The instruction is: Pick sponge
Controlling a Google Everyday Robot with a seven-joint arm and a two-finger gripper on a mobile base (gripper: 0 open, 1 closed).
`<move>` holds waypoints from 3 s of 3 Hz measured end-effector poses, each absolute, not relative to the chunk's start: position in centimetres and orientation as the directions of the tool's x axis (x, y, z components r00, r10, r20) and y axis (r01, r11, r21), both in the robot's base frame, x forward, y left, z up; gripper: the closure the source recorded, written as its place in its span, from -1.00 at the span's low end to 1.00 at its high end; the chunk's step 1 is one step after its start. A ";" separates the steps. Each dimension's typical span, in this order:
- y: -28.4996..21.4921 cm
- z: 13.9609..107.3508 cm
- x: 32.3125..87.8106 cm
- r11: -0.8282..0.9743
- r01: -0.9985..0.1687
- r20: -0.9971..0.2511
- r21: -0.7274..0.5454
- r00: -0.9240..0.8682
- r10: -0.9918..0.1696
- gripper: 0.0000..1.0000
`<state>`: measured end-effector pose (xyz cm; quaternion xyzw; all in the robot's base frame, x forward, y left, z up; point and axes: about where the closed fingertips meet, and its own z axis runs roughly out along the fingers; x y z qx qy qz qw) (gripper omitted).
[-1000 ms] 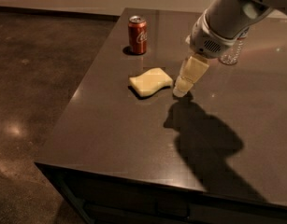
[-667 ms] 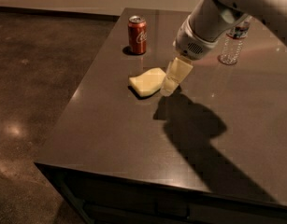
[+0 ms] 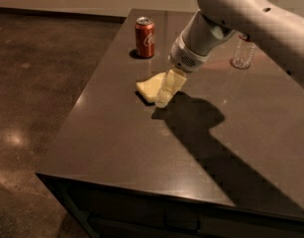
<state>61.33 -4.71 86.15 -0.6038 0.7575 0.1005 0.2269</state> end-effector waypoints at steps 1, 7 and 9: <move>-3.6 85.0 61.7 0.242 -0.964 -0.478 -0.109 -0.163 -0.863 -1.00; -6.1 95.7 58.4 0.129 -0.967 -0.535 -0.222 0.010 -0.845 1.00; -6.0 98.0 57.3 0.093 -0.966 -0.555 -0.243 0.060 -0.829 1.00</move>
Offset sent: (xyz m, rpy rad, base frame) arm 0.0109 0.0160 -0.0216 -0.0005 -0.0191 0.0189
